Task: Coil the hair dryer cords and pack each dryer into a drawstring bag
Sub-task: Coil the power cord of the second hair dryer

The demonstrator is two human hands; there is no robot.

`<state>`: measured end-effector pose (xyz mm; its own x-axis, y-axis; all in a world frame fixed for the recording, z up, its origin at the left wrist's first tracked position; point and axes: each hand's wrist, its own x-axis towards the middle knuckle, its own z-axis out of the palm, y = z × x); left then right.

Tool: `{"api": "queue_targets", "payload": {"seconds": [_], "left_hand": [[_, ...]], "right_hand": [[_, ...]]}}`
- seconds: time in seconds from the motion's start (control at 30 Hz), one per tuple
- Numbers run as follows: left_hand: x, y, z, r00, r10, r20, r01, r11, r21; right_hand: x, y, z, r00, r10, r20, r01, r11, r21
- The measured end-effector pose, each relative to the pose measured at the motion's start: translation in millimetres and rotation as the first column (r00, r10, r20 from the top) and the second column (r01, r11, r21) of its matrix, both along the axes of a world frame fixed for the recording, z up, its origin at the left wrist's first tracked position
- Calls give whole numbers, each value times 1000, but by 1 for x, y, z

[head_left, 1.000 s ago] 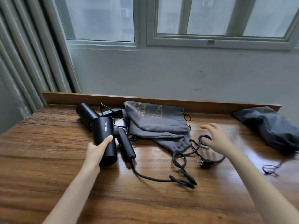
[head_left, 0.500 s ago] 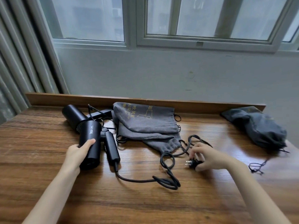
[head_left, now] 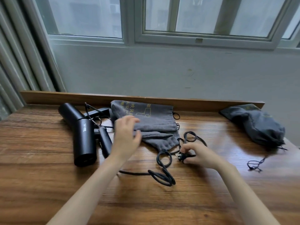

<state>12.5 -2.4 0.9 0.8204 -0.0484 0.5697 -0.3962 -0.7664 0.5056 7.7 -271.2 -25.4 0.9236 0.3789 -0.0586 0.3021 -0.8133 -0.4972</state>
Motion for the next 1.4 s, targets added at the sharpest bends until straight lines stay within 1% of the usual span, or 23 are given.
{"api": "queue_targets", "payload": {"seconds": [0.03, 0.1, 0.2, 0.27, 0.37, 0.5, 0.57, 0.6, 0.67, 0.8, 0.83, 0.87, 0.9, 0.93, 0.97, 1.07, 1.1, 1.17, 1.2, 1.23, 1.27, 1.33, 1.4], "left_hand": [[6, -23, 1, 988, -148, -53, 148, 989, 7], [21, -68, -3, 914, -366, -176, 377, 925, 37], [39, -124, -11, 790, -502, -352, 568, 815, 112], [50, -149, -19, 737, -513, -441, 621, 770, 143], [64, -164, -33, 708, -459, -537, 638, 741, 209], [69, -161, -41, 773, -438, -459, 604, 730, 320], [65, -154, -39, 802, -439, -405, 570, 765, 300], [63, -149, -37, 809, -447, -382, 557, 791, 254], [59, -135, -30, 800, -496, -337, 551, 830, 87], [42, -101, -12, 775, -585, -241, 517, 805, -292], [37, -91, -10, 760, -609, -226, 490, 766, -417], [32, -81, -8, 741, -641, -199, 457, 699, -550], [28, -71, -8, 727, -667, -162, 418, 617, -667], [25, -62, -8, 725, -678, -120, 371, 531, -762], [22, -54, -10, 731, -678, -81, 318, 442, -839], [19, -36, -12, 741, -670, 41, 183, 143, -973], [18, -32, -13, 741, -668, 70, 158, 71, -985], [17, -27, -16, 734, -669, 117, 142, -18, -990], [16, -26, -17, 726, -674, 138, 143, -49, -989], [16, -26, -19, 724, -673, 150, 143, -67, -987], [15, -25, -21, 728, -669, 149, 139, -68, -988], [15, -23, -27, 746, -658, 104, 136, -3, -991], [14, -23, -31, 772, -633, 64, 153, 87, -984]], "right_hand": [[-2, 1, -2, 999, -23, 22, 23, 1000, 14], [-8, 2, -8, 993, -68, 91, 63, 996, 59], [-18, 0, -22, 976, -87, 200, 70, 993, 91], [-25, -1, -30, 954, -87, 287, 54, 991, 123], [-29, 0, -33, 945, -98, 312, 32, 977, 208], [-30, -5, -33, 953, -167, 252, 73, 937, 343], [-33, -7, -34, 949, -257, 182, 144, 868, 474], [-34, -7, -35, 939, -308, 155, 174, 812, 557], [-35, -6, -34, 905, -398, 148, 187, 687, 702], [-31, -4, -26, 778, -601, 183, 193, 506, 840], [-27, -3, -21, 758, -638, 140, 195, 426, 884], [-23, -1, -15, 753, -653, 76, 190, 327, 926], [-19, 3, -8, 763, -646, 12, 186, 238, 953], [-14, 8, -2, 783, -622, -29, 184, 187, 965], [-10, 15, 4, 811, -585, -36, 185, 198, 963], [3, 43, 17, 913, -406, 33, 138, 384, 913], [6, 53, 19, 939, -338, 61, 103, 446, 889], [11, 73, 19, 964, -236, 123, 44, 597, 801], [12, 84, 17, 966, -210, 151, 29, 667, 745], [12, 94, 12, 963, -205, 177, 20, 705, 709], [12, 102, 7, 957, -219, 193, 20, 708, 706], [8, 110, -3, 941, -271, 201, 32, 665, 746], [6, 110, -8, 935, -290, 203, 40, 655, 755]]}}
